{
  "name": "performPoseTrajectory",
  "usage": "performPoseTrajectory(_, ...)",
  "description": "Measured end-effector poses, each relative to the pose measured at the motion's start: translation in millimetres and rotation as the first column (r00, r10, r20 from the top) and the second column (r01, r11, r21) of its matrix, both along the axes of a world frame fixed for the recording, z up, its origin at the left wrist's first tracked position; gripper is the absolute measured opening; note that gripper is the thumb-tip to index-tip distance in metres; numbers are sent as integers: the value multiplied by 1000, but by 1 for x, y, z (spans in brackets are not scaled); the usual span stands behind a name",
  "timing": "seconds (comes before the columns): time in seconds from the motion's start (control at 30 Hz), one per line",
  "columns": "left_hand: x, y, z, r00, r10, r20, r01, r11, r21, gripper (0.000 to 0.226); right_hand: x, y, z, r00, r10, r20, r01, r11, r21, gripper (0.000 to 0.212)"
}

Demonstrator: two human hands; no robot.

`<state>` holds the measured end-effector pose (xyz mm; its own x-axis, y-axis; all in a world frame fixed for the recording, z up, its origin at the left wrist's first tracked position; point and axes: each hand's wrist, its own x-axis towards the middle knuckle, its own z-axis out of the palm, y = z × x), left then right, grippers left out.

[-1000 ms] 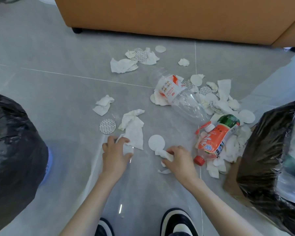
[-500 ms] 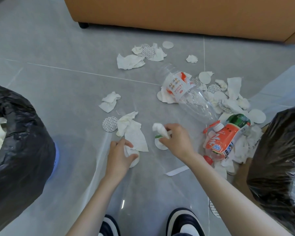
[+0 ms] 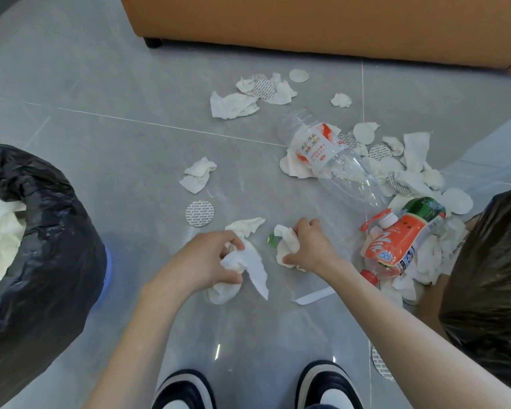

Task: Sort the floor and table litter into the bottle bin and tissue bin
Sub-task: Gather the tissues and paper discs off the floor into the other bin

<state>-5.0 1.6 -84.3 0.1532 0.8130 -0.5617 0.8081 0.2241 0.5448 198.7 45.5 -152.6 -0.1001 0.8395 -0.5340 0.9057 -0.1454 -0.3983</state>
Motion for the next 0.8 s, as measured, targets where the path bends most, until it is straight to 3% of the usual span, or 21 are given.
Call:
performPoseTrajectory(0.1,-6,7,20,1000,-6,15,6,999,31,82,1,-3,-2,999,-3,-53,5,999,39,58)
performPoseTrajectory(0.2,-8,16,21,1000,23,18,-24,997,70,90,2,-5,-6,995,-23,-93,28,998,51,55)
performPoseTrajectory(0.53,12,49,-46,998,55,-33,-52,994,98,86,4,-4,-8,991,-47,-124,53,998,47,53)
performPoseTrajectory(0.8,9,27,-83,978,190,-88,-172,969,180,46,3,-10,-10,988,-66,-138,78,993,84,52)
